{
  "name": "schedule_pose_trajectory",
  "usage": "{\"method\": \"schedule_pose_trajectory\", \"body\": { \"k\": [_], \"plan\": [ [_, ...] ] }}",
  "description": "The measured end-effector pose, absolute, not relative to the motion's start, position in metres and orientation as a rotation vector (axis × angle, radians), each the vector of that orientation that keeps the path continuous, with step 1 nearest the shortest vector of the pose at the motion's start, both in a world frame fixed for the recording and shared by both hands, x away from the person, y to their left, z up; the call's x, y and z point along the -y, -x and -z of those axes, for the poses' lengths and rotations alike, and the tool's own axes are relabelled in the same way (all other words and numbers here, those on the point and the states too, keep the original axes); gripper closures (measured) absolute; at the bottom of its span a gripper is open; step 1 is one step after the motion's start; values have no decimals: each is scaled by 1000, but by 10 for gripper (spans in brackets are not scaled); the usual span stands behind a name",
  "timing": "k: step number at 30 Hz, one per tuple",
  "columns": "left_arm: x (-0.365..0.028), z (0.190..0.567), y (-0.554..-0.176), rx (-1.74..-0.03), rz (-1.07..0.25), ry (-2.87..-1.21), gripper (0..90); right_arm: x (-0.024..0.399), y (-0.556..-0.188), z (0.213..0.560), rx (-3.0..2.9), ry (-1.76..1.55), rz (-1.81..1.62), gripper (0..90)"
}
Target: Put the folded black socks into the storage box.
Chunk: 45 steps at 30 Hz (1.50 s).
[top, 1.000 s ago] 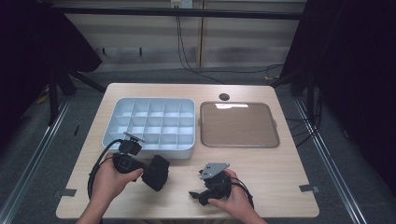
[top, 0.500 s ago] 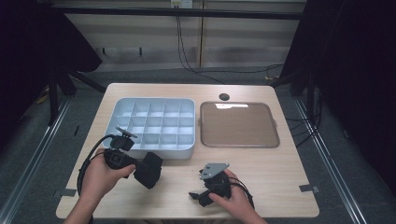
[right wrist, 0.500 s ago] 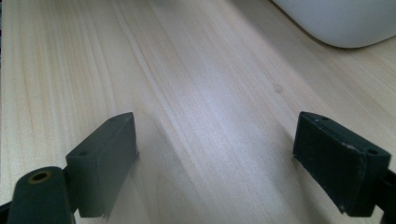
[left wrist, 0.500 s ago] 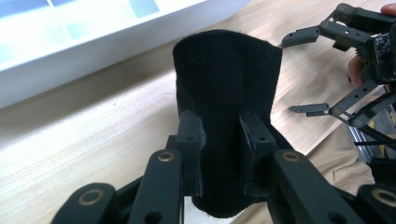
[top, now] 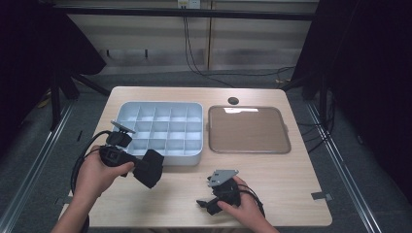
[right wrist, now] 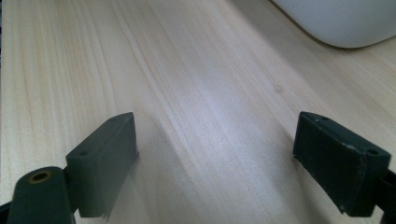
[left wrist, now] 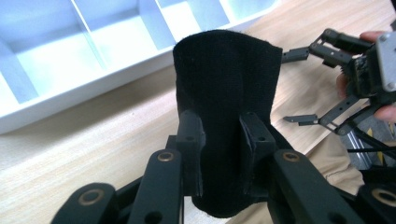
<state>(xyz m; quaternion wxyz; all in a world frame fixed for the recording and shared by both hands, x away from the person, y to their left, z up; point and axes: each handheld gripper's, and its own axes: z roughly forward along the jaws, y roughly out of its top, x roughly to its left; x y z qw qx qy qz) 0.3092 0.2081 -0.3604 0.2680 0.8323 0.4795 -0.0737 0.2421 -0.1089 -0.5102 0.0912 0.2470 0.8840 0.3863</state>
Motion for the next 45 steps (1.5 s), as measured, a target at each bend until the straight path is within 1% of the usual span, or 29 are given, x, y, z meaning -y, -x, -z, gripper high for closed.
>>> {"method": "schedule_pose_trajectory", "body": {
  "k": [11,13,15,31,45],
  "plan": [
    [-219,344,-322,-1333,154,-2228,727,109,-242,510,-2626,-734,-1148,131],
    [-222,341,-325,-1324,155,-2244,726,109,-242,510,-2626,-734,-1148,131],
    [-223,339,-327,-1342,149,-2224,726,109,-242,510,-2626,-734,-1148,131],
    [-241,327,-346,-1403,80,-2190,725,109,-242,510,-2627,-735,-1148,131],
    [-261,335,-363,-1484,49,-2129,725,109,-242,510,-2627,-735,-1148,131]
  ]
}}
